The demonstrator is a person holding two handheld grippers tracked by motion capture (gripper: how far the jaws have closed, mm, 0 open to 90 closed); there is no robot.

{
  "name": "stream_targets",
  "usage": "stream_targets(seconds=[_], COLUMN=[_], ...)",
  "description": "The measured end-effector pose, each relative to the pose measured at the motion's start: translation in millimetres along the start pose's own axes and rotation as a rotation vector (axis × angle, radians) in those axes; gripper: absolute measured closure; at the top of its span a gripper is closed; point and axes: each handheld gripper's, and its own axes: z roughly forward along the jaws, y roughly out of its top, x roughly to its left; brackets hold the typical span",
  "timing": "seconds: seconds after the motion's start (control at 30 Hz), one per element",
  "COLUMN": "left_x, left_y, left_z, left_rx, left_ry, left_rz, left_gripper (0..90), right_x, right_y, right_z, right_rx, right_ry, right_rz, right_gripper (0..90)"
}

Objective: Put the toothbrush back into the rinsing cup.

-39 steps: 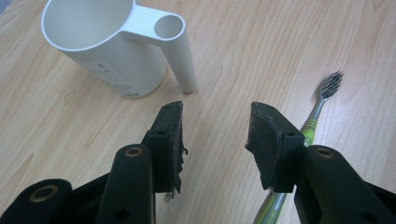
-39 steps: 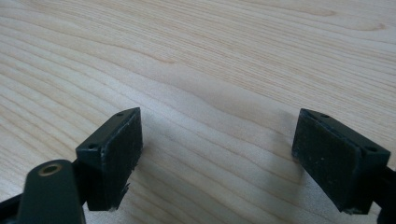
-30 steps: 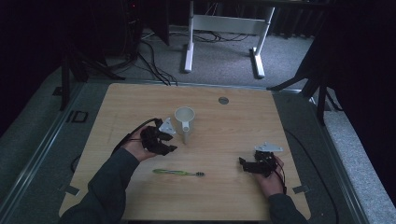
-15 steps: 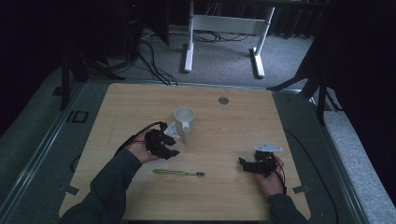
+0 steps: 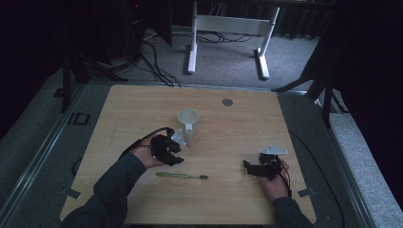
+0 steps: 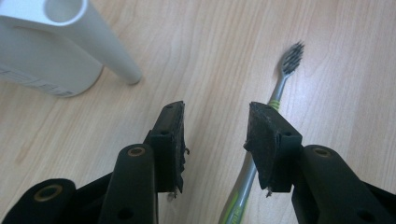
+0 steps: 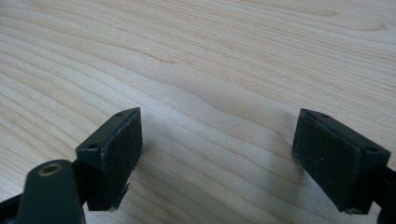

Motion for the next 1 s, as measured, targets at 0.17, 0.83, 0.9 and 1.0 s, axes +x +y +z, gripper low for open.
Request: stream_targets(seconds=[0.17, 0.83, 0.9, 1.0], left_x=[-1.2, -8.9, -9.8, -12.2], left_y=[0.5, 3.5, 3.7, 4.3], left_z=[1.8, 18.7, 20.5, 23.6], left_rx=[0.007, 0.092, 0.101, 0.117], left_ry=[-0.019, -0.081, -0.086, -0.094], left_rz=[0.005, 0.042, 0.047, 0.050], left_gripper=[57.2, 59.3, 59.4, 59.5], right_x=[0.0, 0.0, 0.0, 0.0], right_y=[0.0, 0.0, 0.0, 0.0], right_z=[0.0, 0.0, 0.0, 0.0], right_rx=[0.000, 0.000, 0.000, 0.000], right_ry=[0.000, 0.001, 0.001, 0.001], right_rz=[0.000, 0.000, 0.000, 0.000], right_gripper=[15.9, 15.9, 15.9, 15.9])
